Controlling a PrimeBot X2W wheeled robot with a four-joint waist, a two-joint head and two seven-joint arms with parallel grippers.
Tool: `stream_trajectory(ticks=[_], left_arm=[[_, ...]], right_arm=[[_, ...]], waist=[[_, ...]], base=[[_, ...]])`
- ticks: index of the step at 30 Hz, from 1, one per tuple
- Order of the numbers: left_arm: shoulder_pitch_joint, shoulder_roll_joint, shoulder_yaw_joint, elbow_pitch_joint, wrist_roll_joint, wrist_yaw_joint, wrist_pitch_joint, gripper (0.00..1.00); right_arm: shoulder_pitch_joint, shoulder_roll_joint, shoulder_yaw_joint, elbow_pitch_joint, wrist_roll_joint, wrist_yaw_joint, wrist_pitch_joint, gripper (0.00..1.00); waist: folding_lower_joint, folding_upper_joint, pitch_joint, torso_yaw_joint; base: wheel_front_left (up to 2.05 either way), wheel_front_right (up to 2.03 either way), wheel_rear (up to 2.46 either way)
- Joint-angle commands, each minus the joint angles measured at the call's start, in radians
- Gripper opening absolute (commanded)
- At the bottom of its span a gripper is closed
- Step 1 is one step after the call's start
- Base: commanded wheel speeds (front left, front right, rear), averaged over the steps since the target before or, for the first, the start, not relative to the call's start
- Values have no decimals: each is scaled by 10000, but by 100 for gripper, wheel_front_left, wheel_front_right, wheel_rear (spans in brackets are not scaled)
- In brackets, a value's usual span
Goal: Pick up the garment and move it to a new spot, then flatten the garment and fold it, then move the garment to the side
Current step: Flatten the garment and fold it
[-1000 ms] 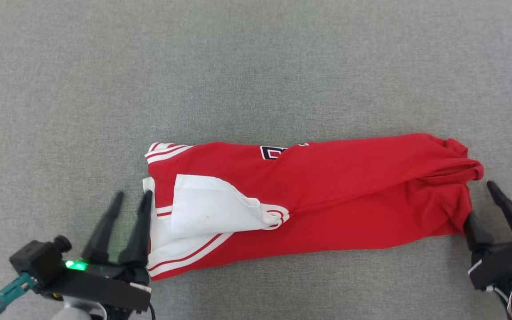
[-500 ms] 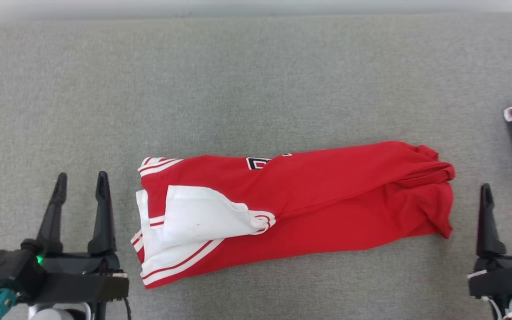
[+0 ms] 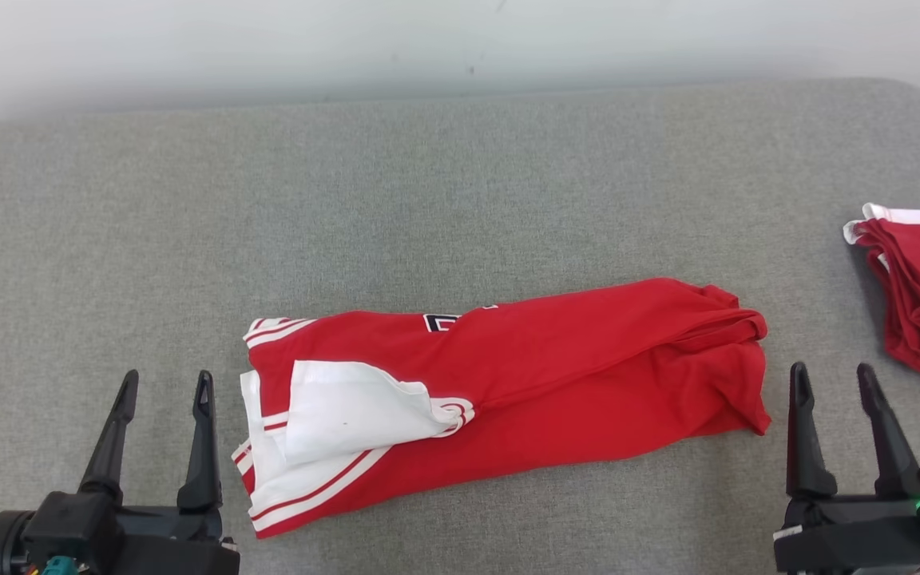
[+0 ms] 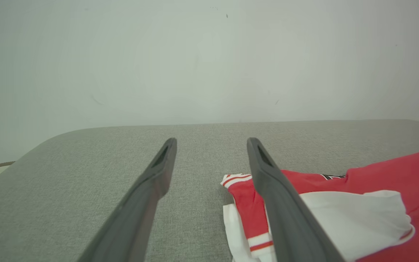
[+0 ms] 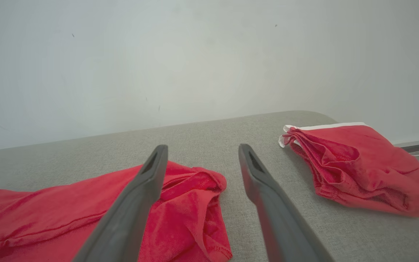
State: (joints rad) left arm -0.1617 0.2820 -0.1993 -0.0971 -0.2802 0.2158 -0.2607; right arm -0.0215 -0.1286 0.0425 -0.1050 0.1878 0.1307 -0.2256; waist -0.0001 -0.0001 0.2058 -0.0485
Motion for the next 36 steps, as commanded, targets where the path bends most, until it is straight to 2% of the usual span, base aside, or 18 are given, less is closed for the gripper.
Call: stream_trajectory(ticks=[1, 11, 18, 27, 31, 36], left_arm=[[178, -15, 46, 102, 75, -78, -37, 100], [38, -411, 226, 382, 206, -524, -36, 100], [-86, -650, 253, 445, 384, -704, -38, 100], [-516, -1005, 150, 744, 625, -1131, -37, 100], [-643, -1136, 154, 851, 695, -1274, -38, 100], [-691, -1245, 253, 895, 833, -1417, -37, 100]], right_arm=[[186, 72, 41, 31, -40, -2, 0, 100], [237, 116, -43, 129, 21, -2, 143, 100], [-243, -92, -320, 581, 215, -2, 194, 100], [-2163, -769, 35, 3583, 931, -2, 71, 100], [-2882, -824, 283, 4812, 1451, -2, -88, 100], [-3416, -802, 507, 5612, 2227, -2, -330, 100]], waist=[[1, 1, -158, -30], [1, 1, -104, 169], [1, 1, 74, 283], [1, 1, 478, 579], [1, 1, 581, 706], [1, 1, 687, 796]], base=[[0, 0, 0], [0, 0, 0], [0, 0, 0], [0, 0, 0], [0, 0, 0], [0, 0, 0]])
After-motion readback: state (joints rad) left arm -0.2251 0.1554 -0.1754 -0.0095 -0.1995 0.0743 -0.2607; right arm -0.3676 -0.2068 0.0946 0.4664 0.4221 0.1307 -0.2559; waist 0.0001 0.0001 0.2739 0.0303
